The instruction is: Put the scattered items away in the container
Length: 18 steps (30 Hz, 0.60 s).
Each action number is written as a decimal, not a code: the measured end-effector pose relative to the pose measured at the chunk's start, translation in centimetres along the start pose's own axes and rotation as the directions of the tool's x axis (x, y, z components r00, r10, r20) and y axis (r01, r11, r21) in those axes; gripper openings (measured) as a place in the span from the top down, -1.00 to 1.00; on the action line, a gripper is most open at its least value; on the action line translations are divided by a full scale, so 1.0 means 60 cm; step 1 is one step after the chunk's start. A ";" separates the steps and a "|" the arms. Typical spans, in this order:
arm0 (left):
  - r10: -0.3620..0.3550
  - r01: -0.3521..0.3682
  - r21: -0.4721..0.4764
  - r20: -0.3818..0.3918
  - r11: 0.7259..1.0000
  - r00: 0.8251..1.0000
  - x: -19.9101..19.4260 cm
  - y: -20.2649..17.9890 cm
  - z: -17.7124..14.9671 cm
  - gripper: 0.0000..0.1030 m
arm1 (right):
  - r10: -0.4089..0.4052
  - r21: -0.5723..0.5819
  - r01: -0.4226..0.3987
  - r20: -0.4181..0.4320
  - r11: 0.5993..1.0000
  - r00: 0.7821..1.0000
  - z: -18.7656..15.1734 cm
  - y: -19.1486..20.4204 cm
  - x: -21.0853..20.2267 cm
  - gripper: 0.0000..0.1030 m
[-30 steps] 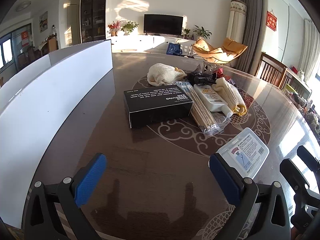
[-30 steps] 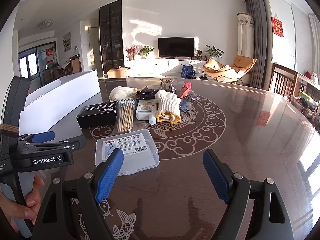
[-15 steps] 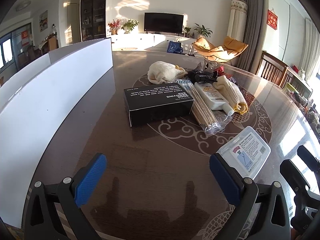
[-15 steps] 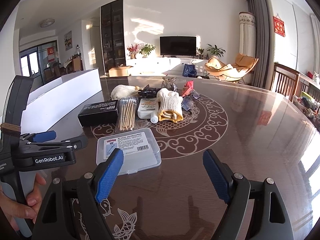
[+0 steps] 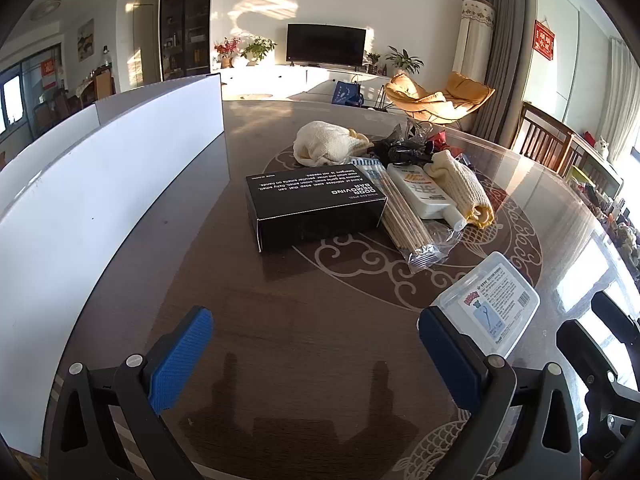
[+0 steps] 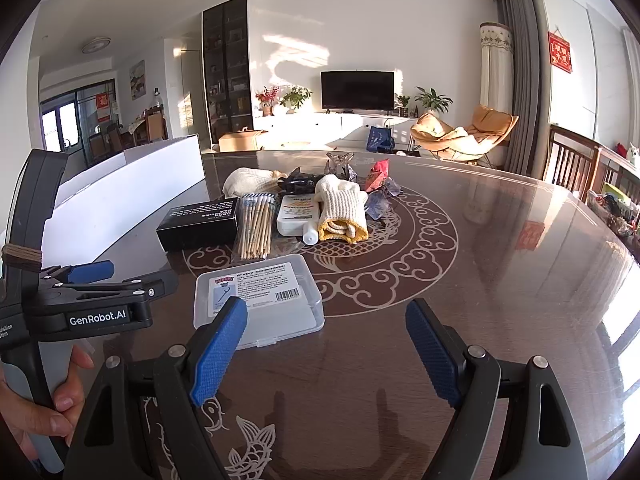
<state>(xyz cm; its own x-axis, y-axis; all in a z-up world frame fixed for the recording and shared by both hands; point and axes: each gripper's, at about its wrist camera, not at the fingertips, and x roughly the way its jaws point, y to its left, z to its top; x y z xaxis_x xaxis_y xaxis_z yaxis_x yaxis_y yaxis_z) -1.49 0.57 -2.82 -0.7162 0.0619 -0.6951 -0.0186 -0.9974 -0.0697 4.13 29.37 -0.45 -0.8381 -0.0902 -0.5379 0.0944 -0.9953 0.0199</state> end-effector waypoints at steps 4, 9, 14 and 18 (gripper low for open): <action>-0.001 0.001 0.000 0.000 1.000 1.000 0.000 0.000 0.000 -1.00 | 0.000 0.000 0.000 0.000 1.000 1.000 0.000 0.000 0.000 -0.60; -0.001 0.001 0.000 0.000 1.000 1.000 0.000 0.000 0.000 -1.00 | 0.002 -0.002 -0.002 -0.002 1.000 1.000 0.000 0.001 0.001 -0.60; -0.004 0.004 0.002 -0.002 1.000 1.000 0.000 -0.001 0.000 -1.00 | 0.007 -0.006 -0.007 -0.007 1.000 1.000 0.000 0.004 0.005 -0.60; -0.010 0.010 -0.004 -0.002 1.000 1.000 -0.001 -0.001 -0.001 -1.00 | 0.008 -0.008 -0.008 -0.010 1.000 1.000 -0.001 0.005 0.006 -0.60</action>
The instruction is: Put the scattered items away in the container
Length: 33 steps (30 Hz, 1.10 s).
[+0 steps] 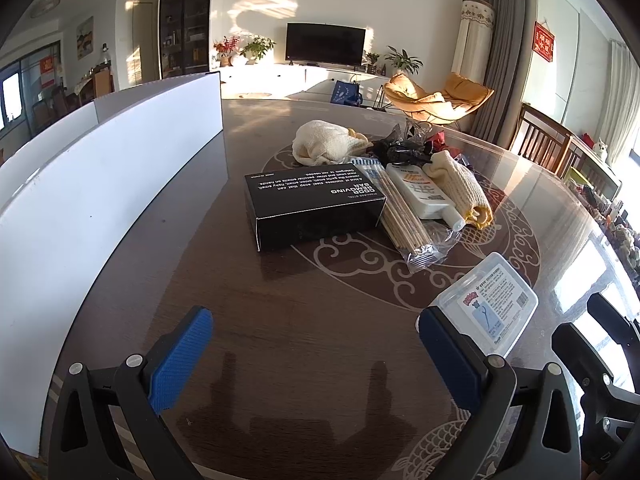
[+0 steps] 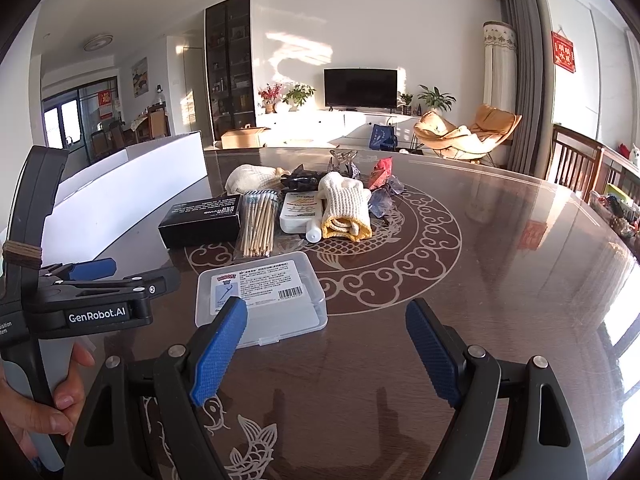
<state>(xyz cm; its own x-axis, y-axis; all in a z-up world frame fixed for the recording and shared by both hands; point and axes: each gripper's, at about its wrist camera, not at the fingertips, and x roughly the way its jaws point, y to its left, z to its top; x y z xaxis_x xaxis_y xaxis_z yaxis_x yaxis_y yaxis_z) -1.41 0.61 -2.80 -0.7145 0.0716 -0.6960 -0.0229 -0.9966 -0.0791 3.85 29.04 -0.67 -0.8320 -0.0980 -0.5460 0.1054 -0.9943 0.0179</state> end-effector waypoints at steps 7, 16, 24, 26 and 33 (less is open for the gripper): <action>-0.003 0.003 -0.004 -0.006 1.000 1.000 0.001 0.001 0.001 -1.00 | 0.002 -0.001 -0.002 -0.002 1.000 1.000 0.000 0.000 0.002 -0.60; -0.010 0.010 -0.006 -0.010 1.000 1.000 0.002 0.001 0.001 -1.00 | 0.009 -0.002 -0.009 -0.012 1.000 1.000 -0.001 0.000 0.006 -0.60; -0.014 0.014 -0.009 -0.022 1.000 1.000 0.006 0.001 0.001 -1.00 | 0.015 -0.005 -0.015 -0.023 1.000 1.000 0.000 0.001 0.012 -0.60; -0.015 0.015 -0.009 -0.022 1.000 1.000 0.006 0.002 0.001 -1.00 | 0.017 -0.004 -0.018 -0.022 1.000 1.000 0.001 0.001 0.011 -0.60; -0.011 0.011 -0.005 -0.002 1.000 1.000 0.000 0.001 0.000 -1.00 | 0.015 -0.022 -0.016 -0.046 1.000 0.999 0.000 0.007 0.017 -0.60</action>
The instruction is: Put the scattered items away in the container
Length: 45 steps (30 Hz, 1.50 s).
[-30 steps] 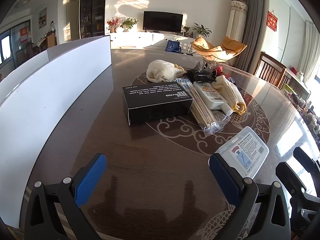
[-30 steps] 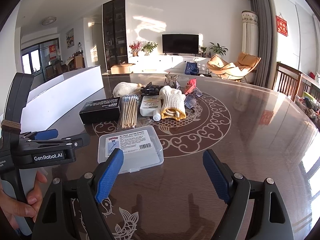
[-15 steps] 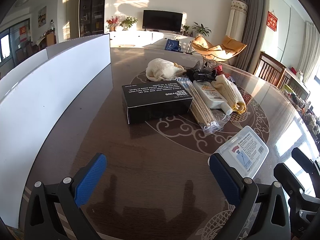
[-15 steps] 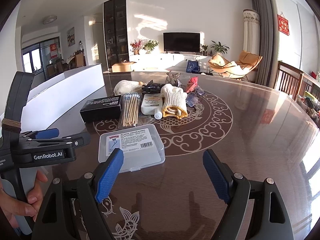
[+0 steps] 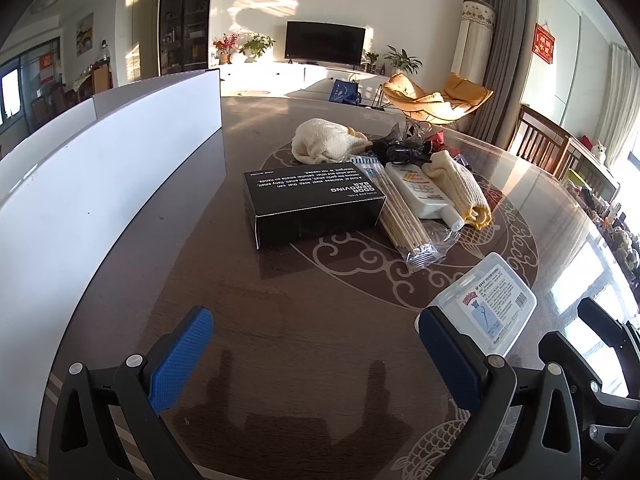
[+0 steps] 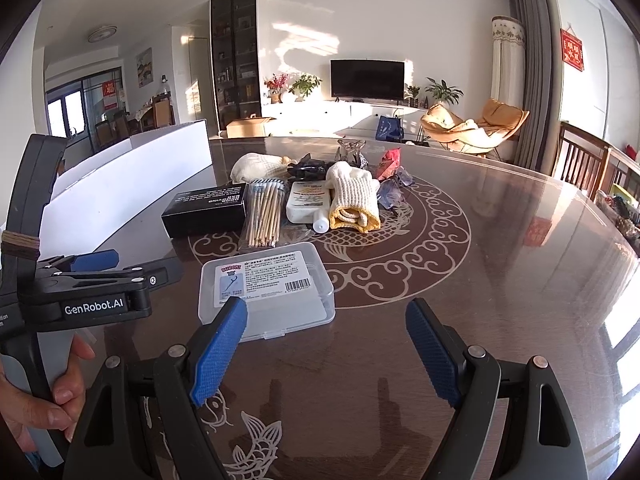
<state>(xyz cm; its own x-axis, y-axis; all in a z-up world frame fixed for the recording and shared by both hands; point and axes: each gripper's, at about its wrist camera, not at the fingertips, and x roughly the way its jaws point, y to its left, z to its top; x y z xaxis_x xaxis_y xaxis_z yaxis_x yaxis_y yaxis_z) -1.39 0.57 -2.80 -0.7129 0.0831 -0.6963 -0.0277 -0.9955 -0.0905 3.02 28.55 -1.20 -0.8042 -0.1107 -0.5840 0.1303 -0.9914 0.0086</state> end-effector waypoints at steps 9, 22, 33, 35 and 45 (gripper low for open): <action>0.044 -0.047 0.055 0.054 0.997 0.998 -0.013 -0.015 -0.003 -1.00 | 0.030 -0.050 -0.033 -0.056 0.998 0.998 0.001 0.015 0.017 -0.60; 0.014 -0.015 0.012 0.038 1.000 0.999 -0.010 -0.002 -0.002 -1.00 | 0.044 -0.069 -0.049 -0.077 0.996 0.996 -0.001 0.023 0.024 -0.60; 0.007 -0.008 0.008 0.038 1.000 0.999 -0.010 0.000 -0.002 -1.00 | 0.046 -0.067 -0.051 -0.079 0.996 0.996 0.000 0.022 0.026 -0.60; 0.007 -0.007 0.005 0.038 1.000 0.999 -0.010 0.001 -0.002 -1.00 | 0.045 -0.066 -0.051 -0.078 0.997 0.996 0.000 0.022 0.027 -0.60; 0.006 -0.007 0.006 0.036 1.000 0.999 -0.009 0.001 -0.003 -1.00 | 0.046 -0.063 -0.050 -0.074 0.997 0.996 0.001 0.020 0.027 -0.60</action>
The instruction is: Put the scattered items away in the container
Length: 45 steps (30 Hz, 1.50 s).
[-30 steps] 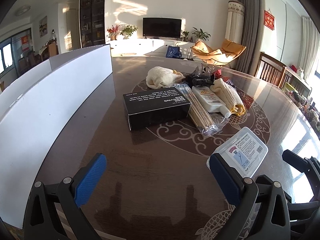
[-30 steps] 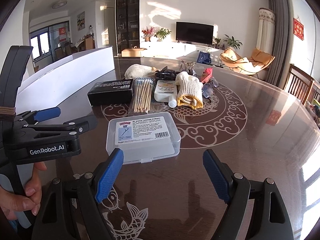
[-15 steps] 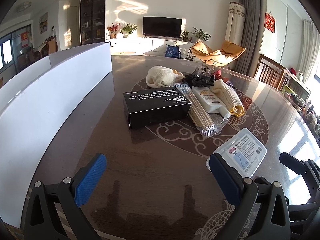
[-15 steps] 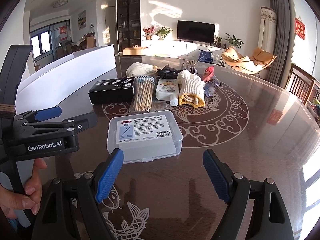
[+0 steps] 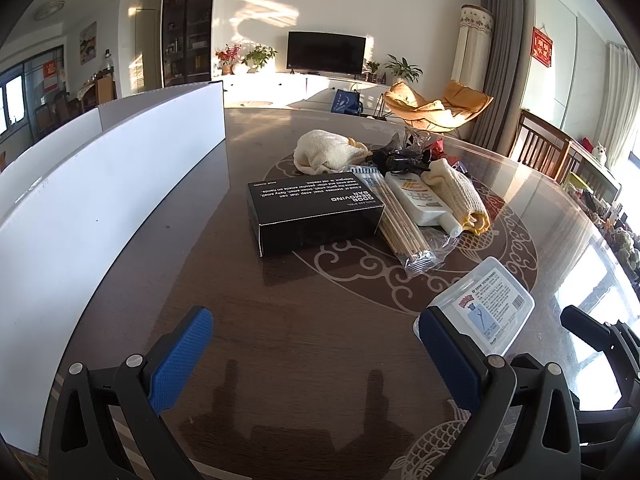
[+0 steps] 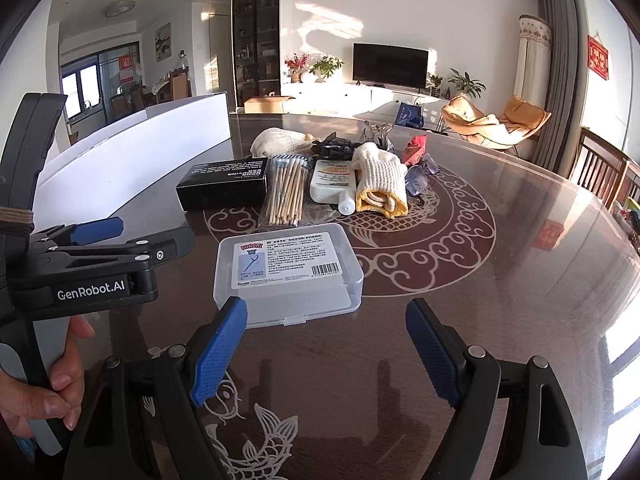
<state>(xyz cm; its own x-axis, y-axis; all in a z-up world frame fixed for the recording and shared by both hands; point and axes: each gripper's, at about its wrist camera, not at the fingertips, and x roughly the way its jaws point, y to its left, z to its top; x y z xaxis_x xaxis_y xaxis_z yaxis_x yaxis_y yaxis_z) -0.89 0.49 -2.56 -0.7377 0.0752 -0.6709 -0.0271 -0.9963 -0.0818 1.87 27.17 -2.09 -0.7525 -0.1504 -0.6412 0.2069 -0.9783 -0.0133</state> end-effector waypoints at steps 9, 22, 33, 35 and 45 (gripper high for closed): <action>-0.002 0.002 -0.004 -0.003 1.000 1.000 0.001 0.000 0.000 -1.00 | -0.003 0.000 0.003 -0.004 1.000 1.000 -0.001 0.001 0.000 -0.60; -0.004 0.004 -0.006 -0.006 1.000 1.000 0.002 0.001 0.000 -1.00 | -0.006 -0.002 0.006 -0.007 1.000 1.000 0.000 0.002 0.001 -0.60; -0.006 0.006 -0.005 -0.006 1.000 1.000 0.001 0.001 0.000 -1.00 | -0.006 -0.003 0.006 -0.011 1.000 1.000 -0.002 0.002 0.003 -0.60; -0.006 0.006 -0.005 -0.005 1.000 1.000 0.001 0.001 0.000 -1.00 | -0.006 -0.003 0.006 -0.011 1.000 1.000 -0.002 0.002 0.003 -0.60; -0.006 0.006 -0.006 -0.005 1.000 1.000 0.001 0.001 0.000 -1.00 | -0.006 -0.003 0.006 -0.011 1.000 1.000 -0.001 0.002 0.003 -0.60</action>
<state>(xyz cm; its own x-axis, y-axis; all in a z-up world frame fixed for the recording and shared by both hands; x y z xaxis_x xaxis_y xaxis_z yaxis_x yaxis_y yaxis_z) -0.97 0.41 -2.61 -0.7339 0.0814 -0.6744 -0.0278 -0.9956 -0.0898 1.83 27.01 -2.27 -0.7466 -0.1426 -0.6498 0.2042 -0.9787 -0.0197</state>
